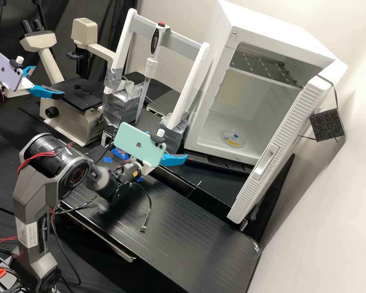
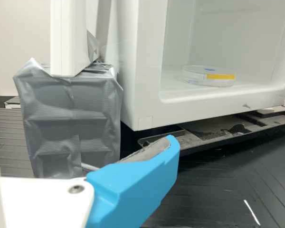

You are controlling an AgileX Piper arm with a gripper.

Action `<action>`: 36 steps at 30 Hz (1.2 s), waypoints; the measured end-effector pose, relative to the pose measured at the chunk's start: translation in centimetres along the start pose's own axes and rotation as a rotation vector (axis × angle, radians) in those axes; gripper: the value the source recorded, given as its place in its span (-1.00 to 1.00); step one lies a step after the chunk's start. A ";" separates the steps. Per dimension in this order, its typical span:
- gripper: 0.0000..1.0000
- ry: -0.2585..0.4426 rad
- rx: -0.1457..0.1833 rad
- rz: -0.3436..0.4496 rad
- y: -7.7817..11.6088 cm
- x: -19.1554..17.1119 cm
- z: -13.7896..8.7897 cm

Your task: Close the door

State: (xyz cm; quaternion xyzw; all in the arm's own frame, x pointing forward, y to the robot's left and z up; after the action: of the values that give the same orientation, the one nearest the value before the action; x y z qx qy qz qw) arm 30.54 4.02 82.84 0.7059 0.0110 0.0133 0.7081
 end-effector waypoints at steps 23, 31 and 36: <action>1.00 0.041 0.021 0.169 3.8 -7.8 2.1; 1.00 0.021 0.009 0.405 7.8 -13.8 3.1; 1.00 -0.038 0.027 0.520 10.0 -15.6 4.5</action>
State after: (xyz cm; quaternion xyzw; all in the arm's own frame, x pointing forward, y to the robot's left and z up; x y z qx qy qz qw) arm 15.05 -1.03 92.84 0.6946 -0.1841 0.1816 0.6713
